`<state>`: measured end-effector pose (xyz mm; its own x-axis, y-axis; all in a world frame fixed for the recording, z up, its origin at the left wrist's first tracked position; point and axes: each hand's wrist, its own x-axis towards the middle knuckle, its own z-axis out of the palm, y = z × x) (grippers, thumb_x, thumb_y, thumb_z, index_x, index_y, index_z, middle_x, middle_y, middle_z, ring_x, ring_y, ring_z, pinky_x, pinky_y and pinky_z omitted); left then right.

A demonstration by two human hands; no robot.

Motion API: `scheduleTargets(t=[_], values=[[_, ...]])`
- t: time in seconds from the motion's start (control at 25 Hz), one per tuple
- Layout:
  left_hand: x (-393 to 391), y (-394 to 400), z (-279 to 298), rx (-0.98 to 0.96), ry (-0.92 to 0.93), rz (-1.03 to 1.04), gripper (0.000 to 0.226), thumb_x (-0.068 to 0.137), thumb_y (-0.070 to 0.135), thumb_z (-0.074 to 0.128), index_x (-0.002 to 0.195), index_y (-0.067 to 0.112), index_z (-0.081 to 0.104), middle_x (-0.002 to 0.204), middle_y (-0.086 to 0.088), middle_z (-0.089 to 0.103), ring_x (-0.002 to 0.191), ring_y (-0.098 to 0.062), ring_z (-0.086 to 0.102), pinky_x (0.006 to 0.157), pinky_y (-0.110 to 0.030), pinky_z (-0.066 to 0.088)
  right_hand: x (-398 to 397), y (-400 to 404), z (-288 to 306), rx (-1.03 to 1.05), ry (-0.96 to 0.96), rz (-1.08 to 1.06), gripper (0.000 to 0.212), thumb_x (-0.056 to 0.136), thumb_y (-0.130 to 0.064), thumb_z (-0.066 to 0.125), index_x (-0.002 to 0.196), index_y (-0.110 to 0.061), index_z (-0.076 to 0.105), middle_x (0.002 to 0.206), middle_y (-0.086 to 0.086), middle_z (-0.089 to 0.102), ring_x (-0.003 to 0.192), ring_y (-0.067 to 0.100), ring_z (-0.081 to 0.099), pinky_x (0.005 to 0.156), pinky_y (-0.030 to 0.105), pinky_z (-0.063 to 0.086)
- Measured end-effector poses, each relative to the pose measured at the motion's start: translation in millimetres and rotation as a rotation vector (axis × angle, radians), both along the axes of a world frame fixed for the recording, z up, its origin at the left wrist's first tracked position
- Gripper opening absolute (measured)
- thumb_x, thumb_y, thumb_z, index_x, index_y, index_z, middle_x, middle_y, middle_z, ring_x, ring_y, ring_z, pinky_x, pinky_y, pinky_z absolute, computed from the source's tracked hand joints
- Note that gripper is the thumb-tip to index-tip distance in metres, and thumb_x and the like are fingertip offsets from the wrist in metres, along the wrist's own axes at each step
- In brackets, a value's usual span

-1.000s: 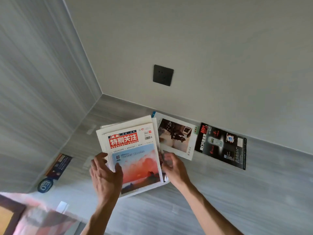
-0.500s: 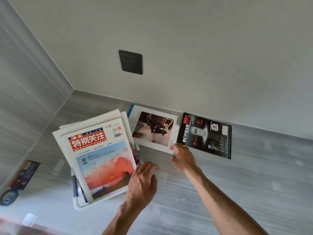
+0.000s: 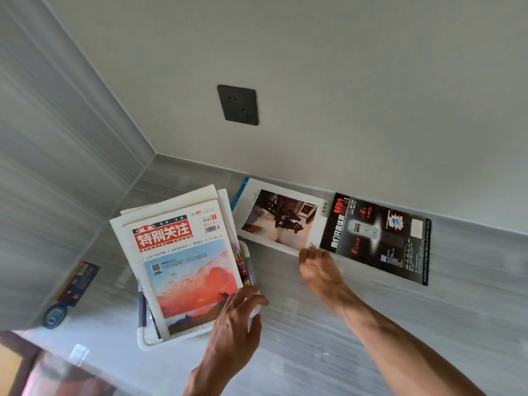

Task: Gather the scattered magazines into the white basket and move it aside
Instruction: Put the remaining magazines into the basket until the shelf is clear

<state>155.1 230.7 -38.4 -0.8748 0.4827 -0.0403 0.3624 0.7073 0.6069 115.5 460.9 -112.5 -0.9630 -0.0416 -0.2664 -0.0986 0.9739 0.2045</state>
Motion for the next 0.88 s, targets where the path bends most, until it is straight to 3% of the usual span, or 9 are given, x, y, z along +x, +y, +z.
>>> scheduleTargets(t=[0.08, 0.2, 0.32, 0.4, 0.52, 0.68, 0.76, 0.84, 0.88], values=[[0.9, -6.1, -0.3, 0.007, 0.002, 0.025, 0.034, 0.078, 0.000, 0.060, 0.100, 0.025, 0.068, 0.126, 0.007, 0.060, 0.116, -0.007, 0.056, 0.094, -0.013, 0.038, -12.7, 4.6, 7.2, -0.112, 0.066, -0.099, 0.021, 0.083, 0.000, 0.048, 0.093, -0.005, 0.066, 0.072, 0.009, 0.071, 0.062, 0.022, 0.066, 0.056, 0.032, 0.054], [2.5, -10.8, -0.2, 0.028, 0.015, 0.051, 0.033, 0.078, 0.000, 0.061, 0.099, 0.025, 0.068, 0.123, 0.009, 0.061, 0.114, -0.004, 0.055, 0.092, -0.007, 0.037, -20.0, 18.2, 15.4, -0.319, 0.183, -0.263, 0.014, 0.094, -0.007, 0.048, 0.106, -0.004, 0.056, 0.083, 0.009, 0.071, 0.065, 0.021, 0.066, 0.054, 0.033, 0.055], [0.1, -3.9, 4.5, 0.059, 0.039, 0.067, 0.032, 0.076, -0.001, 0.062, 0.099, 0.021, 0.067, 0.110, 0.008, 0.065, 0.100, -0.007, 0.060, 0.087, -0.027, 0.052, -12.9, 32.5, 47.5, -0.444, 0.347, -0.376, 0.022, 0.086, -0.001, 0.062, 0.107, -0.003, 0.056, 0.081, 0.011, 0.070, 0.063, 0.024, 0.067, 0.050, 0.030, 0.051], [2.5, 10.4, 16.3, 0.093, 0.078, 0.107, 0.037, 0.074, -0.003, 0.063, 0.104, 0.018, 0.066, 0.109, 0.005, 0.067, 0.097, -0.011, 0.061, 0.084, -0.035, 0.054, 4.7, 43.7, 79.3, -0.350, 0.423, -0.311, 0.030, 0.071, 0.005, 0.070, 0.098, -0.005, 0.060, 0.076, 0.010, 0.068, 0.064, 0.029, 0.066, 0.049, 0.033, 0.050], [4.0, 39.0, 39.6, 0.113, 0.224, 0.162, 0.058, 0.072, 0.003, 0.063, 0.127, 0.015, 0.052, 0.130, -0.008, 0.056, 0.117, -0.024, 0.051, 0.102, -0.040, 0.042, 37.4, 53.4, 133.7, -0.200, 0.439, -0.171, 0.038, 0.054, 0.003, 0.077, 0.087, -0.010, 0.063, 0.070, 0.005, 0.066, 0.063, 0.029, 0.063, 0.050, 0.036, 0.051], [-34.2, 76.9, 92.7, -0.077, 0.451, -0.093, 0.081, 0.073, 0.026, 0.065, 0.147, 0.020, 0.031, 0.151, -0.012, 0.036, 0.142, -0.028, 0.029, 0.116, -0.049, 0.017, 68.4, 56.4, 212.2, -0.154, 0.458, 0.062, 0.040, 0.047, -0.001, 0.077, 0.082, -0.017, 0.064, 0.068, -0.002, 0.063, 0.060, 0.021, 0.061, 0.050, 0.029, 0.048], [-41.9, 96.3, 109.3, -0.101, 0.220, -0.316, 0.070, 0.076, 0.036, 0.065, 0.141, 0.027, 0.043, 0.144, -0.003, 0.051, 0.134, -0.020, 0.045, 0.114, -0.041, 0.029, 89.7, 54.7, 240.3, -0.144, 0.423, 0.158, 0.035, 0.057, -0.005, 0.072, 0.086, -0.022, 0.061, 0.075, -0.006, 0.063, 0.067, 0.017, 0.060, 0.058, 0.029, 0.050], [-33.0, 102.3, 112.9, -0.022, -0.105, -0.421, 0.030, 0.080, 0.041, 0.061, 0.109, 0.032, 0.062, 0.101, 0.005, 0.072, 0.097, -0.013, 0.066, 0.088, -0.031, 0.050, 108.9, 56.1, 246.3, -0.169, 0.470, 0.182, 0.025, 0.073, -0.014, 0.069, 0.093, -0.026, 0.059, 0.085, -0.008, 0.064, 0.079, 0.015, 0.059, 0.071, 0.032, 0.052], [-26.4, 102.6, 110.8, 0.058, -0.176, -0.415, 0.017, 0.081, 0.041, 0.060, 0.095, 0.031, 0.063, 0.080, 0.007, 0.069, 0.077, -0.009, 0.066, 0.074, -0.030, 0.051, 118.5, 59.7, 243.9, -0.199, 0.511, 0.109, 0.021, 0.081, -0.024, 0.067, 0.100, -0.028, 0.059, 0.095, -0.009, 0.064, 0.087, 0.015, 0.059, 0.078, 0.033, 0.051]])
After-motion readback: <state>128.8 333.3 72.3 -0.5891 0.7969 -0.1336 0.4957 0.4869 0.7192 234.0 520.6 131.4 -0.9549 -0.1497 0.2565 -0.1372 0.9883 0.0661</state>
